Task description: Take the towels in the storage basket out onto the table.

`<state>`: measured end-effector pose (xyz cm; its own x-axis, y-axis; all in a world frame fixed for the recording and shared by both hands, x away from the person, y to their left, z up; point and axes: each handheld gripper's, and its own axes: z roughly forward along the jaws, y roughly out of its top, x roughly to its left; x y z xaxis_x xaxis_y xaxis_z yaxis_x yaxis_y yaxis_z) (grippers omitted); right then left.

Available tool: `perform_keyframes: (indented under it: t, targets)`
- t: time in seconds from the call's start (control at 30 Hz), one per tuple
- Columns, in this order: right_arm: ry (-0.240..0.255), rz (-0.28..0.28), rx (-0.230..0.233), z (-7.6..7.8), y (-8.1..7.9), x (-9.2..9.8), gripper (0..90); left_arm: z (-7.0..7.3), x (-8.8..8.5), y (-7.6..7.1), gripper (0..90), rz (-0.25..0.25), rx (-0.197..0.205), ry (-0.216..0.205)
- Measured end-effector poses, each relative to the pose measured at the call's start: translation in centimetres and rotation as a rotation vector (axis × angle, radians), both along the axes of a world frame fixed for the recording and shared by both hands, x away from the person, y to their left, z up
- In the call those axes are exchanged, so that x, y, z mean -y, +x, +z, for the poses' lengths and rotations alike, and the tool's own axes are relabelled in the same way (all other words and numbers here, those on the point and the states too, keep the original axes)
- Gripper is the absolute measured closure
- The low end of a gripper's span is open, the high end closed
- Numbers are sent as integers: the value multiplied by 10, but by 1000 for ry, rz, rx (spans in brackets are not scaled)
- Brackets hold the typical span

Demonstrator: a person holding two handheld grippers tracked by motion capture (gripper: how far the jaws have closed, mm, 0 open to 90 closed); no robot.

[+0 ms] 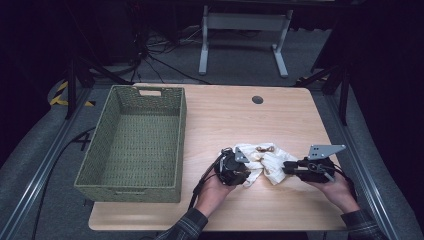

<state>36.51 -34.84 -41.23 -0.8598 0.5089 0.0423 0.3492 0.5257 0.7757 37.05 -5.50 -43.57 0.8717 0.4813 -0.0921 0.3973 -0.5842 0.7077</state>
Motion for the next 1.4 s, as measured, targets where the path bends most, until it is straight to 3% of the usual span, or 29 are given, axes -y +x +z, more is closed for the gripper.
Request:
perform_keyframes:
  t: [0.23,0.43,0.5,0.63,0.73,0.83,0.93,1.13,1.3,1.4]
  targets:
    - [-15,73,-4,-3,-7,-21,747,-8,11,3,691,-42,-8,28]
    - [-101,100,-34,-19,-5,-35,716,-20,21,6,679,-49,-20,88]
    - [-154,85,-26,-25,-3,-37,716,-21,22,7,731,-62,-19,81]
    - [-184,74,-51,-32,3,-33,814,-20,21,6,875,-63,-24,92]
    - [-177,76,-67,-33,4,-30,881,-17,19,6,891,-70,-30,103]
    - [-143,69,-54,-27,4,-23,888,-12,14,5,894,-67,-43,77]
    - [-106,42,-37,-20,5,-12,889,-4,5,2,896,-55,-35,35]
    - [-57,-46,-16,-10,11,17,890,7,-16,-1,897,-24,-34,6]
    - [-64,-96,-22,-12,18,31,890,7,-29,0,897,12,-39,24]
    - [-102,-130,-39,-20,26,37,892,6,-40,5,897,66,-22,50]
